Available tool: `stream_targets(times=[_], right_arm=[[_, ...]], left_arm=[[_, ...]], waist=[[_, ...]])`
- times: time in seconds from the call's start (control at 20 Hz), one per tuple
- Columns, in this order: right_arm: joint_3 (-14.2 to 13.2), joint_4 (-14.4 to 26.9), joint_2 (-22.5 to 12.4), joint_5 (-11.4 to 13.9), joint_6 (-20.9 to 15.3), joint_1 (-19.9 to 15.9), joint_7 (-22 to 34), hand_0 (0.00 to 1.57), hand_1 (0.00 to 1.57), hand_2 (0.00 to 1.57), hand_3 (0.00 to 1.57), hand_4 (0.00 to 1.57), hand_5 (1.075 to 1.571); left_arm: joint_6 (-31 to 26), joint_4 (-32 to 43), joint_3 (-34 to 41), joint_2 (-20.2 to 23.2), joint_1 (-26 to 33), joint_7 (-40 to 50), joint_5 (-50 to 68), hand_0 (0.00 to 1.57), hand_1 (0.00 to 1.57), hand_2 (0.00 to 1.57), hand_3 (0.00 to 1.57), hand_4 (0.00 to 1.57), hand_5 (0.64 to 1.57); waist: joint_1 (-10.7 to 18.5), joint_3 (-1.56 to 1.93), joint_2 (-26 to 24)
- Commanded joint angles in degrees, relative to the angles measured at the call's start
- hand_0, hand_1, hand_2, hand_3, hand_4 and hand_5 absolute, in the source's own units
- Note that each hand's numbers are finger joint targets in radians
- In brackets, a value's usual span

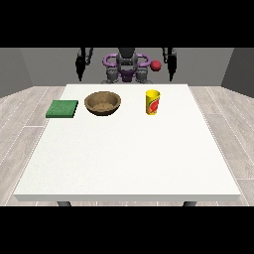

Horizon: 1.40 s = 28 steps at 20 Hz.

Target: Pick the cup and pour the ball into the bowl, then pick the bowl and place it on the pad

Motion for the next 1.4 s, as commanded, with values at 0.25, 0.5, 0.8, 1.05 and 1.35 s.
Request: stream_targets(times=[0.25, 0.5, 0.8, 1.05, 1.35], right_arm=[[-0.8, -5.9, -2.5, -0.9, 0.7, -0.6, 6.2, 0.00, 0.00, 0.00, 0.00, 0.87, 1.533], [1.6, -15.2, 3.2, -7.6, -2.0, 5.2, 24.7, 0.00, 0.00, 0.00, 0.00, 0.86, 1.532], [-2.0, -25.7, -0.8, -11.3, -1.1, 1.2, 30.5, 0.00, 0.00, 0.00, 0.00, 0.77, 1.544], [-0.3, -21.7, 2.3, -7.1, -1.6, -0.8, 17.7, 0.00, 0.00, 0.00, 0.00, 0.72, 1.540], [-1.7, -19.2, 2.3, -7.8, -0.3, -5.3, 10.3, 0.00, 0.00, 0.00, 0.00, 0.70, 1.545]], left_arm=[[0.1, -6.2, 1.3, 2.6, -0.6, 5.9, 0.9, 0.00, 0.00, 0.00, 0.00, 0.66, 1.566], [7.0, -13.4, 0.8, -3.8, -0.3, 22.8, 5.9, 0.00, 0.00, 0.00, 0.00, 0.63, 1.564], [13.3, -16.1, -0.8, -4.7, -11.3, 26.3, -1.0, 0.00, 0.00, 0.00, 0.00, 0.57, 1.559], [9.1, -11.4, 0.3, -4.7, -11.5, 13.7, 0.5, 0.00, 0.00, 0.00, 0.00, 0.61, 1.555], [9.4, -2.7, 4.8, -3.1, -17.1, -1.5, -2.0, 0.00, 0.00, 0.00, 0.00, 0.57, 1.520]], waist=[[0.4, -0.53, -16.0], [-3.2, -0.73, -24.0], [-5.6, -0.70, -14.2], [-3.6, -0.72, -3.1], [-6.0, -0.73, 9.1]])
